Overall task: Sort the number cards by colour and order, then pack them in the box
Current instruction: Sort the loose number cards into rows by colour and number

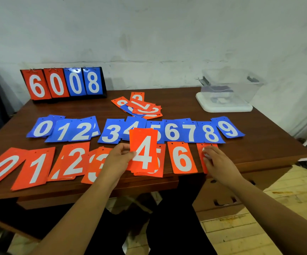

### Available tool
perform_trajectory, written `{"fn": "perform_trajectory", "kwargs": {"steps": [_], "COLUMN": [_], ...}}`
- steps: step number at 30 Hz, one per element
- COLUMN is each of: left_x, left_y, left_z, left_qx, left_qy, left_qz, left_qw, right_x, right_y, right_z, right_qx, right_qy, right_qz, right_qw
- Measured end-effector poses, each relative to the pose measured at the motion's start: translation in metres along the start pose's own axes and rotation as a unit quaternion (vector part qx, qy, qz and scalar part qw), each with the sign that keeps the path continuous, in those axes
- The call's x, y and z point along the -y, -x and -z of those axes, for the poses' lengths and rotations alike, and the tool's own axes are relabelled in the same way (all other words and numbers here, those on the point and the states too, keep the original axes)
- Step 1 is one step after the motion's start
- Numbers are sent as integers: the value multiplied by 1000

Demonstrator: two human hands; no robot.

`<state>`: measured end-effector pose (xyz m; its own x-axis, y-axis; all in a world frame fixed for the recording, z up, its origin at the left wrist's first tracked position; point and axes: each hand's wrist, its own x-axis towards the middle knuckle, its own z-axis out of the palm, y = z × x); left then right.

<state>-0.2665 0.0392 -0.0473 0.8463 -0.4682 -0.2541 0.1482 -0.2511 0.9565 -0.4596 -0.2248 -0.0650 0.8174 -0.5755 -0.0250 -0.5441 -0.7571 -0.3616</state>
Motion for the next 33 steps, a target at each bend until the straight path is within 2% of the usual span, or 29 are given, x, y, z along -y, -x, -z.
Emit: {"fn": "perform_trajectory", "kwargs": {"steps": [2,5,9,11,13,15,16,18,20,21,24,28,33], "left_x": [1,-1,1,2,1,4,8,21,34,39,48,48,49], "left_y": [1,5,13,16,17,13,10,4,1,2,3,-2,-8], "left_z": [-2,-3,-9,-8,4,25,38,65,84,89,89,88,90], "left_qx": [4,18,49,54,34,-25,-59,-118,-110,-86,-34,-42,-39], "left_qy": [-2,5,35,35,-61,-191,-250,-388,-501,-528,-540,-562,-544], "left_qz": [3,16,41,40,1,-69,-109,-181,-209,-213,-247,-256,-243], "left_qw": [1000,1000,997,997,998,979,960,896,833,818,804,785,802], "right_x": [10,59,134,154,166,176,180,190,198,202,210,208,200], "right_y": [0,2,-1,-7,-14,-22,-24,-27,-29,-30,-32,-33,-34], "right_z": [6,7,-7,-15,-20,-23,-25,-32,-44,-51,-65,-71,-69], "right_qx": [-35,-95,8,26,29,42,51,63,56,47,16,-4,7], "right_qy": [-25,-125,-250,-276,-297,-310,-307,-289,-269,-254,-176,-23,35], "right_qz": [-4,-2,-38,-48,-62,-76,-77,-64,-34,-21,-2,0,-13], "right_qw": [999,988,968,960,952,947,947,953,961,966,984,1000,999]}}
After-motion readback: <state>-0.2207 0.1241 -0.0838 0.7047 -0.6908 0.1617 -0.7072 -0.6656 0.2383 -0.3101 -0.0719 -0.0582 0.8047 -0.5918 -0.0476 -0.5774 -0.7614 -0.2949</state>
